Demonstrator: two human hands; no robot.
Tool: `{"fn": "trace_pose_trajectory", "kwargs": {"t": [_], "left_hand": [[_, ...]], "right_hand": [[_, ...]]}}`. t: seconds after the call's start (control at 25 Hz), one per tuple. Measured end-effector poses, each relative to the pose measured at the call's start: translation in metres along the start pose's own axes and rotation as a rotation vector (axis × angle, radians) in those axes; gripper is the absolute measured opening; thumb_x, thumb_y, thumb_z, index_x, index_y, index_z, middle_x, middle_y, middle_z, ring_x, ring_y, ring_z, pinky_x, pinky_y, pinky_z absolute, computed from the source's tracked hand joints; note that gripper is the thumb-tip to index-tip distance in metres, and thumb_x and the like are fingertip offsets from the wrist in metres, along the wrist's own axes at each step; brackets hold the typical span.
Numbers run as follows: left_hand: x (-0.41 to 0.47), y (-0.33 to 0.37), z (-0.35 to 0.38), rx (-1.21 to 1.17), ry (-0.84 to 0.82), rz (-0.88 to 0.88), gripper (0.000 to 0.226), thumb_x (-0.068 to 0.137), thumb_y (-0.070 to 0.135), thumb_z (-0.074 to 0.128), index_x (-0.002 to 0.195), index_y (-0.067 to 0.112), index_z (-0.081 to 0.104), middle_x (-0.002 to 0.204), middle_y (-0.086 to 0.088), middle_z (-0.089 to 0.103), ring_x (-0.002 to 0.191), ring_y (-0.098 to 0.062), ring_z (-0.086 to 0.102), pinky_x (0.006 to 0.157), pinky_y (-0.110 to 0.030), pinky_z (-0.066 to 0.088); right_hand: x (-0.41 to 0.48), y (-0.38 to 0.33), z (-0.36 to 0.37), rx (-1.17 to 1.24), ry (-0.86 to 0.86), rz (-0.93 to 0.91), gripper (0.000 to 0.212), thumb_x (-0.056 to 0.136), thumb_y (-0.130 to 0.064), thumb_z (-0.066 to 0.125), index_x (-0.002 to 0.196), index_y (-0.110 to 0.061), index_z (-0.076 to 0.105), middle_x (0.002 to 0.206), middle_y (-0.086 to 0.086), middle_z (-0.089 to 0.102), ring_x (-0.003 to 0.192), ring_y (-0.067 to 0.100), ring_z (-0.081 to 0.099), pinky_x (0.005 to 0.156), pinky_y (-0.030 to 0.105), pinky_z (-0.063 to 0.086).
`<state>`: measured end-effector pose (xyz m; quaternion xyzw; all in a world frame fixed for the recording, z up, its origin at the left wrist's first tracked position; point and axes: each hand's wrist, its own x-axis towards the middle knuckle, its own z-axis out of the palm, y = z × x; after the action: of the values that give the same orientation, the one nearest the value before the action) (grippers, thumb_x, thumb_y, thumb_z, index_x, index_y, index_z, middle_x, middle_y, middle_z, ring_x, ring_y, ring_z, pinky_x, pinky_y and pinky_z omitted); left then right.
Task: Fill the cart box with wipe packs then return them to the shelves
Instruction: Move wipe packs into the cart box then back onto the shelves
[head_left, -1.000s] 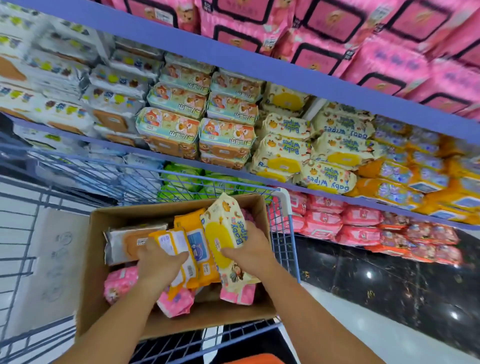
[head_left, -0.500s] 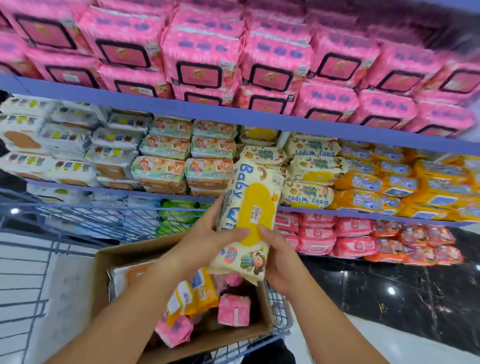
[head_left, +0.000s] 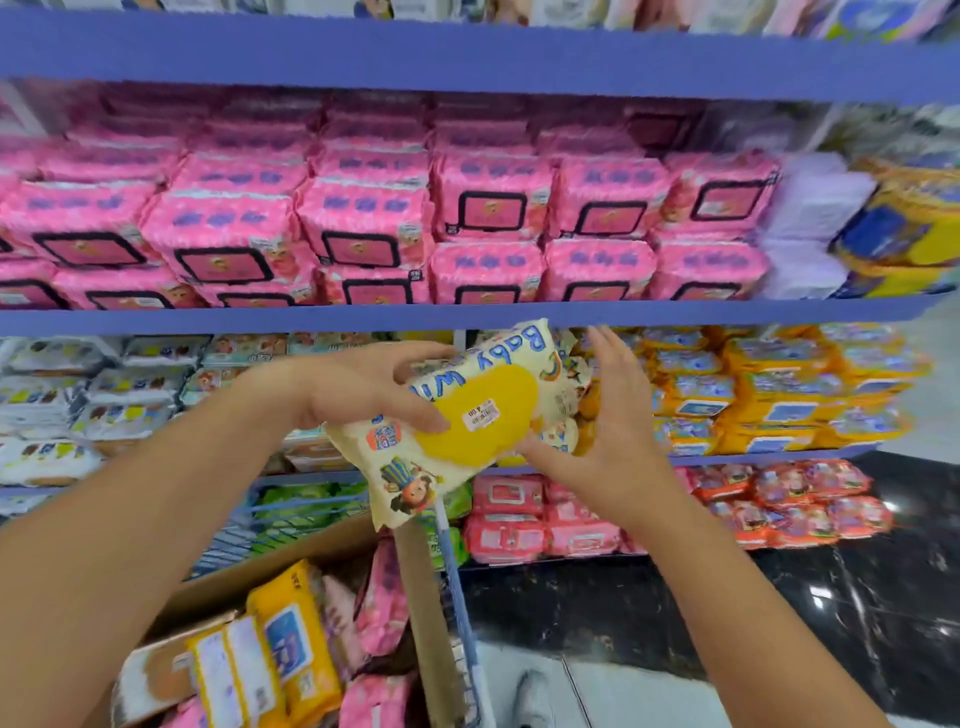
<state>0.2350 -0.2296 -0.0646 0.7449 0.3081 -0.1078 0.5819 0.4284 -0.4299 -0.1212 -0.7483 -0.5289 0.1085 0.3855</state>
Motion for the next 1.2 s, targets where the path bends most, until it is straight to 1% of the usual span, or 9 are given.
{"fn": "trace_pose_trajectory", "kwargs": {"t": [0.12,0.2,0.32,0.4,0.56,0.64,0.88,1.12,1.2], "left_hand": [[0.040,0.037,0.029,0.461,-0.014,0.048,0.107,0.064,0.040,0.091,0.153,0.044,0.030,0.132,0.012,0.063,0.110,-0.014,0.068,0.099,-0.036,0.054],[0.070,0.040,0.063,0.713,-0.036,0.067,0.107,0.063,0.047,0.089,0.151,0.038,0.028,0.124,0.011,0.066,0.099,-0.011,0.067,0.092,-0.035,0.055],[0.109,0.025,0.100,0.779,-0.104,0.011,0.102,0.064,0.050,0.085,0.144,0.037,0.024,0.097,0.003,0.072,0.072,-0.013,0.068,0.066,-0.035,0.057],[0.131,0.020,0.103,0.799,-0.043,0.020,0.099,0.066,0.047,0.086,0.145,0.037,0.027,0.097,0.007,0.069,0.076,-0.011,0.066,0.062,-0.028,0.049],[0.157,0.003,0.098,0.883,0.171,0.020,0.124,0.065,0.061,0.085,0.160,0.024,0.014,0.155,0.001,0.036,0.142,-0.022,0.038,0.113,-0.039,0.039],[0.141,-0.026,0.104,0.745,0.263,-0.042,0.123,0.073,0.064,0.078,0.162,0.026,0.002,0.165,0.004,0.015,0.152,-0.021,0.021,0.122,-0.041,0.027],[0.054,-0.162,0.164,0.372,0.464,-0.166,0.095,0.081,0.067,0.066,0.151,0.056,0.003,0.157,0.032,0.008,0.150,-0.003,0.020,0.120,-0.028,0.027],[0.068,-0.177,0.188,0.449,0.621,-0.128,0.089,0.068,0.065,0.060,0.149,0.038,0.033,0.144,0.021,0.038,0.124,-0.006,0.046,0.095,-0.071,0.048],[0.075,-0.174,0.188,0.458,0.621,-0.121,0.088,0.069,0.065,0.056,0.148,0.035,0.033,0.142,0.021,0.039,0.123,-0.005,0.044,0.092,-0.072,0.049]], "right_hand": [[0.021,0.016,-0.032,-0.408,-0.266,-0.295,0.115,0.070,-0.070,0.070,0.159,-0.024,0.013,0.165,-0.003,0.018,0.155,0.019,0.005,0.126,0.045,0.007],[0.027,0.043,-0.030,-0.477,-0.500,-0.292,0.119,0.070,-0.067,0.072,0.159,-0.025,0.006,0.163,-0.001,0.026,0.152,0.019,0.014,0.126,0.037,0.004],[0.033,0.089,-0.017,-0.404,-0.689,-0.154,0.131,0.064,-0.063,0.082,0.159,-0.024,0.000,0.153,0.002,0.042,0.136,0.024,0.042,0.112,0.036,0.035],[0.045,0.112,-0.008,-0.457,-0.673,-0.166,0.128,0.065,-0.062,0.082,0.158,-0.020,0.006,0.149,0.004,0.046,0.131,0.027,0.047,0.107,0.041,0.040],[0.079,0.154,0.015,-0.551,-0.604,-0.178,0.111,0.070,-0.061,0.078,0.155,-0.016,0.023,0.148,0.005,0.042,0.136,0.027,0.040,0.113,0.047,0.029],[0.094,0.181,0.033,-0.614,-0.638,-0.169,0.107,0.071,-0.061,0.077,0.153,-0.016,0.026,0.148,0.006,0.041,0.135,0.028,0.040,0.113,0.047,0.027],[0.131,0.250,0.105,-0.771,-0.715,-0.138,0.101,0.072,-0.061,0.075,0.150,-0.015,0.029,0.144,0.007,0.043,0.130,0.031,0.043,0.111,0.048,0.033],[0.155,0.279,0.155,-0.821,-0.703,-0.143,0.100,0.076,-0.063,0.074,0.150,-0.014,0.027,0.147,0.009,0.041,0.135,0.032,0.040,0.113,0.048,0.032],[0.155,0.289,0.164,-0.812,-0.685,-0.174,0.099,0.076,-0.062,0.074,0.149,-0.013,0.029,0.145,0.009,0.040,0.134,0.032,0.039,0.112,0.047,0.032]]}}
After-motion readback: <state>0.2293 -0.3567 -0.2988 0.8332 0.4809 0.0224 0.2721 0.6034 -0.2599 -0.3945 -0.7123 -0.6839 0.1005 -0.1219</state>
